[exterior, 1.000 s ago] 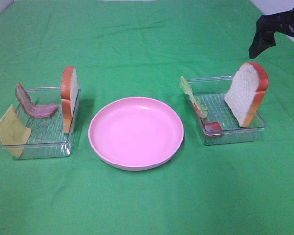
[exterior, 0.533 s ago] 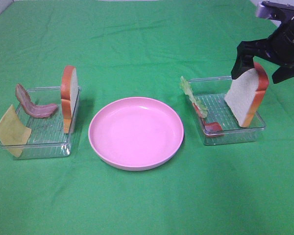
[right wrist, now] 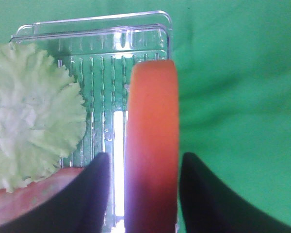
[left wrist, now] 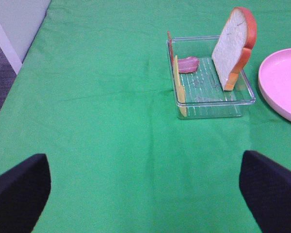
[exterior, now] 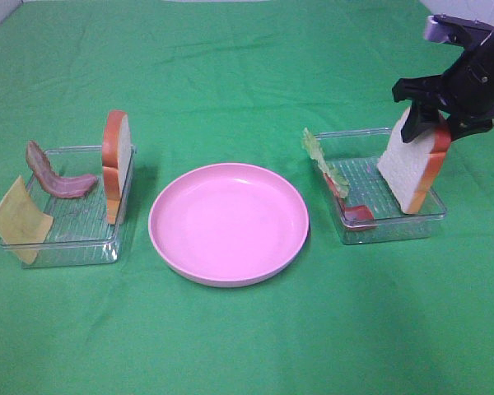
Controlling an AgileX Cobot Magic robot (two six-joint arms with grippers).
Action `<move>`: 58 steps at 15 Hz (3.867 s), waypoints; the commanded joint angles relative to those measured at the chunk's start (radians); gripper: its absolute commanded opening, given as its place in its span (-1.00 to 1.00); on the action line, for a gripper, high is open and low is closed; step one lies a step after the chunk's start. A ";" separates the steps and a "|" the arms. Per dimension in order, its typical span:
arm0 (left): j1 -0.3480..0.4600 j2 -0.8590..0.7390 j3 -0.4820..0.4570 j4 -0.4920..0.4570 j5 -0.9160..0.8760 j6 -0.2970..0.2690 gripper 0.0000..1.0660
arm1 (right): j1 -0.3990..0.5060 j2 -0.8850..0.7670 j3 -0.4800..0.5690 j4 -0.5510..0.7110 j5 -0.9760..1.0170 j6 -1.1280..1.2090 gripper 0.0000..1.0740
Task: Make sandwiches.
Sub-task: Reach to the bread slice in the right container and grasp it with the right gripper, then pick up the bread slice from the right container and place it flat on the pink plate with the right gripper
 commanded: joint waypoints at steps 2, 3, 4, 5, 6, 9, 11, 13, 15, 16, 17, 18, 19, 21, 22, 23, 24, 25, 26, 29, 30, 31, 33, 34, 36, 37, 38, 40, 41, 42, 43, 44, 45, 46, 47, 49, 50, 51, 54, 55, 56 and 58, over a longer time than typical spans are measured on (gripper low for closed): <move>0.001 -0.014 0.001 0.000 -0.005 0.000 0.89 | -0.004 0.002 -0.008 0.007 0.007 -0.006 -0.74; 0.001 -0.014 0.001 0.000 -0.005 0.000 0.89 | -0.004 -0.001 -0.008 0.007 0.011 -0.006 -0.74; 0.001 -0.014 0.001 0.000 -0.005 0.000 0.89 | -0.004 -0.009 -0.008 0.007 0.012 -0.006 -0.74; 0.001 -0.014 0.001 0.000 -0.005 0.000 0.89 | -0.004 -0.019 -0.008 0.007 0.012 -0.006 -0.74; 0.001 -0.014 0.001 0.000 -0.005 0.000 0.89 | -0.004 -0.033 -0.008 0.007 0.012 -0.006 -0.74; 0.001 -0.014 0.001 0.000 -0.005 0.000 0.89 | -0.003 -0.121 -0.008 0.054 0.038 -0.006 -0.75; 0.001 -0.014 0.001 0.000 -0.005 0.000 0.89 | -0.003 -0.183 -0.008 0.085 0.047 -0.006 -0.75; 0.001 -0.014 0.001 0.000 -0.005 0.000 0.89 | -0.003 -0.241 -0.008 0.127 0.048 -0.010 -0.75; 0.001 -0.014 0.001 0.000 -0.005 0.000 0.89 | 0.016 -0.313 -0.008 0.188 0.050 -0.010 -0.75; 0.001 -0.014 0.001 0.000 -0.005 0.000 0.89 | 0.046 -0.342 -0.008 0.206 0.049 -0.010 -0.75; 0.001 -0.014 0.001 0.000 -0.005 0.000 0.89 | 0.094 -0.361 -0.008 0.217 0.048 -0.010 -0.75; 0.001 -0.014 0.001 0.000 -0.005 0.000 0.89 | 0.155 -0.372 -0.008 0.224 0.041 -0.009 -0.75; 0.001 -0.014 0.001 0.000 -0.005 0.000 0.89 | 0.242 -0.372 -0.008 0.235 0.038 -0.002 -0.75; 0.001 -0.014 0.001 0.000 -0.005 0.000 0.89 | 0.341 -0.352 -0.007 0.258 0.037 0.037 -0.75; 0.001 -0.014 0.001 0.000 -0.005 0.000 0.89 | 0.383 -0.336 -0.007 0.262 0.035 0.053 -0.75; 0.001 -0.014 0.001 0.000 -0.005 0.000 0.89 | 0.419 -0.318 -0.007 0.271 0.035 0.055 -0.75; 0.001 -0.014 0.001 0.000 -0.005 0.000 0.89 | 0.451 -0.295 -0.007 0.283 0.033 0.055 -0.75; 0.001 -0.014 0.001 0.000 -0.005 0.000 0.89 | 0.464 -0.283 -0.007 0.286 0.033 0.055 -0.75; 0.001 -0.014 0.001 0.000 -0.005 0.000 0.89 | 0.509 -0.231 -0.007 0.287 0.021 0.055 -0.75; 0.001 -0.014 0.001 0.000 -0.005 0.000 0.89 | 0.542 -0.130 -0.007 0.290 -0.015 0.055 -0.75; 0.001 -0.014 0.001 0.000 -0.005 0.000 0.89 | 0.542 -0.098 -0.007 0.290 -0.028 0.055 -0.75; 0.001 -0.014 0.001 0.000 -0.005 0.000 0.89 | 0.544 -0.070 -0.007 0.309 -0.041 0.055 -0.74; 0.001 -0.014 0.001 0.000 -0.005 0.000 0.89 | 0.544 -0.036 -0.007 0.336 -0.074 0.053 -0.74; 0.001 -0.014 0.001 0.000 -0.005 0.000 0.89 | 0.544 -0.017 -0.007 0.346 -0.096 0.050 -0.74; 0.001 -0.014 0.001 0.000 -0.005 0.000 0.89 | 0.544 0.017 -0.007 0.370 -0.130 0.050 -0.74; 0.001 -0.014 0.001 0.000 -0.005 0.000 0.89 | 0.544 0.028 -0.007 0.373 -0.132 0.050 -0.74; 0.001 -0.014 0.001 0.000 -0.005 0.000 0.89 | 0.544 0.037 -0.007 0.377 -0.133 0.050 -0.74; 0.001 -0.014 0.001 0.000 -0.005 0.000 0.89 | 0.544 0.055 -0.007 0.388 -0.136 0.048 -0.74; 0.001 -0.014 0.001 0.000 -0.005 0.000 0.89 | 0.544 0.055 -0.007 0.388 -0.136 0.048 -0.74; 0.001 -0.014 0.001 0.000 -0.005 0.000 0.89 | 0.544 0.070 -0.007 0.386 -0.139 0.047 -0.74; 0.001 -0.014 0.001 0.000 -0.005 0.000 0.89 | 0.544 0.079 -0.007 0.386 -0.139 0.047 -0.73; 0.001 -0.014 0.001 0.000 -0.005 0.000 0.89 | 0.544 0.086 -0.007 0.386 -0.139 0.047 -0.71; 0.001 -0.014 0.001 0.000 -0.005 0.000 0.89 | 0.544 0.090 -0.007 0.379 -0.139 0.047 -0.62; 0.001 -0.014 0.001 0.000 -0.005 0.000 0.89 | 0.544 0.090 -0.007 0.355 -0.139 0.047 -0.46; 0.001 -0.014 0.001 0.000 -0.005 0.000 0.89 | 0.544 0.090 -0.007 0.317 -0.140 0.047 -0.09; 0.001 -0.014 0.001 0.000 -0.005 0.000 0.89 | 0.544 0.090 -0.007 0.276 -0.138 0.047 0.60; 0.001 -0.014 0.001 0.000 -0.005 0.000 0.89 | 0.544 0.082 -0.007 0.258 -0.129 0.047 0.82; 0.001 -0.014 0.001 0.000 -0.005 0.000 0.89 | 0.544 0.069 -0.008 0.250 -0.121 0.047 0.81; 0.001 -0.014 0.001 0.000 -0.005 0.000 0.89 | 0.544 0.001 -0.008 0.207 -0.119 0.040 0.81; 0.001 -0.014 0.001 0.000 -0.005 0.000 0.89 | 0.544 -0.033 -0.008 0.193 -0.119 0.040 0.81; 0.001 -0.014 0.001 0.000 -0.005 0.000 0.89 | 0.544 -0.087 -0.008 0.159 -0.119 0.040 0.81; 0.001 -0.014 0.001 0.000 -0.005 0.000 0.89 | 0.543 -0.162 -0.008 0.091 -0.118 0.040 0.81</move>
